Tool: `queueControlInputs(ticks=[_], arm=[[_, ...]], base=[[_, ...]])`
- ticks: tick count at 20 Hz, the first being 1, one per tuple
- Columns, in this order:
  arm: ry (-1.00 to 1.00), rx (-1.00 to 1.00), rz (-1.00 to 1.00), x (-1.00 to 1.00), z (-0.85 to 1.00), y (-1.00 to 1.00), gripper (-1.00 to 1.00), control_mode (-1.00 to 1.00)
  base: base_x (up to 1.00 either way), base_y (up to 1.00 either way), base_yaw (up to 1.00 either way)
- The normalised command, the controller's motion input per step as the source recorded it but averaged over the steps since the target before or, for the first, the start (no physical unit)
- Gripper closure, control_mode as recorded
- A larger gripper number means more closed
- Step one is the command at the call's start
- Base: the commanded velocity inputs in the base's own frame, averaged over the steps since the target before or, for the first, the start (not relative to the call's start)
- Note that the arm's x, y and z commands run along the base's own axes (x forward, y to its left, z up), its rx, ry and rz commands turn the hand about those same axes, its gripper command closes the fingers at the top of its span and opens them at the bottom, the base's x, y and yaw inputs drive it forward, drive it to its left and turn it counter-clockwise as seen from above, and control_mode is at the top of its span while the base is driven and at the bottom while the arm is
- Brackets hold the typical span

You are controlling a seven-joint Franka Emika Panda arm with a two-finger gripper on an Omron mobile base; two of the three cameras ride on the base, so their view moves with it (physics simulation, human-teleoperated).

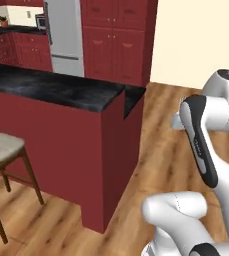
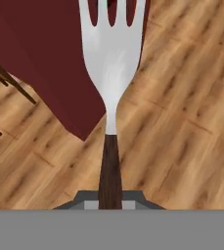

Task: Pick up the metallic utensils from the counter and place them in the open drawer. Make sure not to pick up any wooden utensils.

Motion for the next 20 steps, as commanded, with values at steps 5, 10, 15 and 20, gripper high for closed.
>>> queueControlInputs(ticks=[5, 10, 15, 20], arm=[[0.00, 0.00, 0.00, 0.00, 0.00, 0.00, 1.00, 1.00], [0.00, 0.00, 0.00, 0.00, 0.00, 0.00, 1.00, 1.00], [0.00, 0.00, 0.00, 0.00, 0.00, 0.00, 1.00, 1.00], [0.00, 0.00, 0.00, 0.00, 0.00, 0.00, 1.00, 1.00]], base=[[0.63, -0.82, 0.58], [0.89, -0.99, 0.45], [0.93, -1.00, 0.40], [0.79, -1.00, 0.26]])
